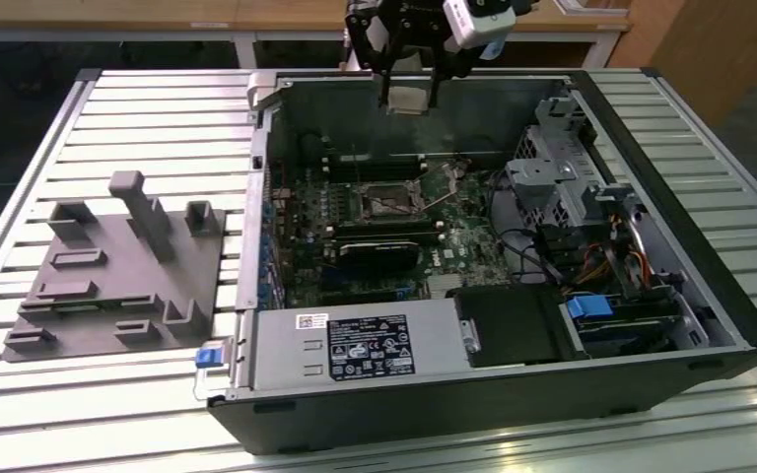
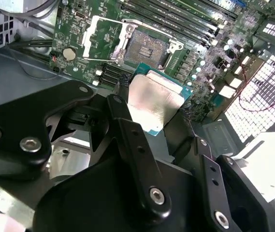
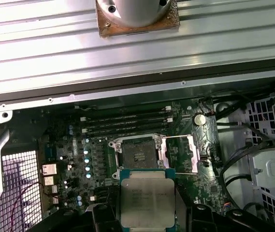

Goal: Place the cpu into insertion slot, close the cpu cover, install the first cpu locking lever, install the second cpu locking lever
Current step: 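Place the cpu into insertion slot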

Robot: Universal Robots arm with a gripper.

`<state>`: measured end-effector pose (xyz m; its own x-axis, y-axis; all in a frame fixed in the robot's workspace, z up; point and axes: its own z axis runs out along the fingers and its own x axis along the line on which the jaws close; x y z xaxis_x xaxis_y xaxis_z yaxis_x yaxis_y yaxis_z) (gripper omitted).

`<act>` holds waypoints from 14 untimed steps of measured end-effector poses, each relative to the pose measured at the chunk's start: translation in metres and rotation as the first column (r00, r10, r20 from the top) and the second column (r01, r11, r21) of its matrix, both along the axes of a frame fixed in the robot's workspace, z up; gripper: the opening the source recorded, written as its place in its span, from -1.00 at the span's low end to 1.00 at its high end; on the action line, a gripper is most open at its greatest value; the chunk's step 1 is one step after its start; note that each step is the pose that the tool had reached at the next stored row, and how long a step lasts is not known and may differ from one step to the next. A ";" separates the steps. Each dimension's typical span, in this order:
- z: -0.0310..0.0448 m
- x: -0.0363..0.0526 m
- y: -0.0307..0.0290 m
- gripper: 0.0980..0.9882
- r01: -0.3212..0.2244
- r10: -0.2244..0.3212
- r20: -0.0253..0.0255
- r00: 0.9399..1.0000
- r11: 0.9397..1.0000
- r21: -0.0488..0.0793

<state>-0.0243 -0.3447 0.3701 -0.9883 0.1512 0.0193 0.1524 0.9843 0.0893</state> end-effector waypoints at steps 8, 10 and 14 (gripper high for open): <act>-0.0003 0.0000 0.0000 -0.01 0.043 -0.043 0.000 0.999 0.999 0.000; -0.0005 0.0000 0.0000 -0.01 0.055 -0.055 0.000 0.998 0.998 0.000; -0.0007 0.0000 0.0000 -0.01 0.079 -0.079 0.000 0.997 0.997 0.000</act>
<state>-0.0243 -0.3447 0.3695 -0.9733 0.2286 0.0193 0.2294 0.9692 0.0893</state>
